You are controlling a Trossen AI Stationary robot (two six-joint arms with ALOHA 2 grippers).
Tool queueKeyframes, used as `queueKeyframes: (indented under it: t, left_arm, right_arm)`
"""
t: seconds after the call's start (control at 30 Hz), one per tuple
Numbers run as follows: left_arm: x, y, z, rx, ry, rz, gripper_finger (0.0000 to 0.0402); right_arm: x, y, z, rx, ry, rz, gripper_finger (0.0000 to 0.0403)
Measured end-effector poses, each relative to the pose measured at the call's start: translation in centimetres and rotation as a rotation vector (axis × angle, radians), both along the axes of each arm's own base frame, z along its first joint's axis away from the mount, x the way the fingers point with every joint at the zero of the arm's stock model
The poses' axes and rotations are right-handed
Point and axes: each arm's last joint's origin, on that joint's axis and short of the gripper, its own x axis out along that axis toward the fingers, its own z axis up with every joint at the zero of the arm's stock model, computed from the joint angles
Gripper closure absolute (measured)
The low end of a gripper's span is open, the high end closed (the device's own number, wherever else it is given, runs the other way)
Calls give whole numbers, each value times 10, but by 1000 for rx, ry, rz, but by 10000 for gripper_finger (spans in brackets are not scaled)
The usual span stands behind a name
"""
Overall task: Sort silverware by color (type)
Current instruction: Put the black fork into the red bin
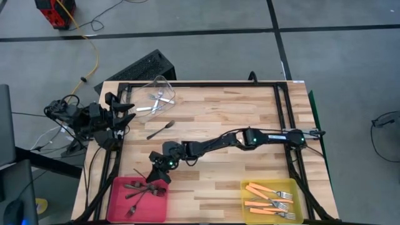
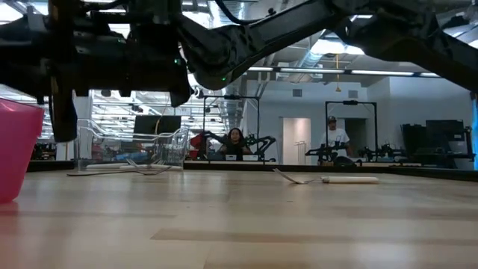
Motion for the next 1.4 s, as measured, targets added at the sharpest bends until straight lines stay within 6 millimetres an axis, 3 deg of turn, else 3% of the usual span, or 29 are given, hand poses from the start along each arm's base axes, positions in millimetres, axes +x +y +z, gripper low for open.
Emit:
queueKeyframes:
  t: [1.03,1.4]
  left_arm:
    - [1,0,-2,17,25,1,237]
    - [1,0,-2,17,25,1,237]
  right_arm:
    - [2,-8,-8,-24,3,-16,351]
    - [2,-8,-8,-28,0,-10,281]
